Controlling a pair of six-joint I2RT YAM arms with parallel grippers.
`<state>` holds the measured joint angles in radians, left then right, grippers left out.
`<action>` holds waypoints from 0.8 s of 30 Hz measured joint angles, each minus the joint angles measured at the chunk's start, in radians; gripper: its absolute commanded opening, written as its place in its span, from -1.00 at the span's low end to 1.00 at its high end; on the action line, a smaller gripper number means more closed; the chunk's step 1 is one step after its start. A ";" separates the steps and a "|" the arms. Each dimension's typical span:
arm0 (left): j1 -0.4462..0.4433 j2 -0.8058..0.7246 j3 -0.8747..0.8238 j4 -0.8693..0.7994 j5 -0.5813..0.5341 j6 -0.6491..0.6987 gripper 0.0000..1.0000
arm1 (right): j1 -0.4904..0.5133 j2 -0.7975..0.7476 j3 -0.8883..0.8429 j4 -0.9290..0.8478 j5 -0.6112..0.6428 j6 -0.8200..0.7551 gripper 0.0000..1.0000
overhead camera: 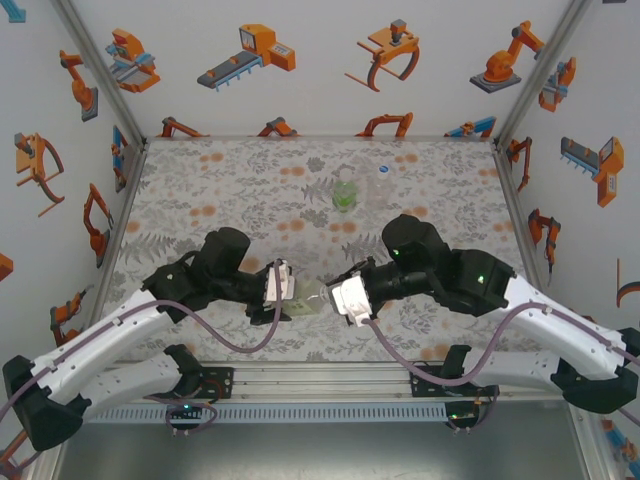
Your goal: Screw on the bottle caps
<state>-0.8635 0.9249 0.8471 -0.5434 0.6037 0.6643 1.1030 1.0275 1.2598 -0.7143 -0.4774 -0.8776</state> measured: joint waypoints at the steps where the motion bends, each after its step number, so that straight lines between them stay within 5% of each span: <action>1: 0.000 0.003 0.002 -0.003 0.007 0.000 -1.00 | 0.002 0.000 0.003 -0.009 0.000 -0.018 -1.00; 24: -0.002 0.056 0.040 -0.066 0.119 -0.002 -1.00 | 0.141 0.040 0.101 -0.172 0.132 -0.251 -1.00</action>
<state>-0.8654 0.9813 0.8867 -0.6098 0.7227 0.6621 1.2442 1.0676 1.3609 -0.8864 -0.3458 -1.1282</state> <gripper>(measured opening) 0.593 0.336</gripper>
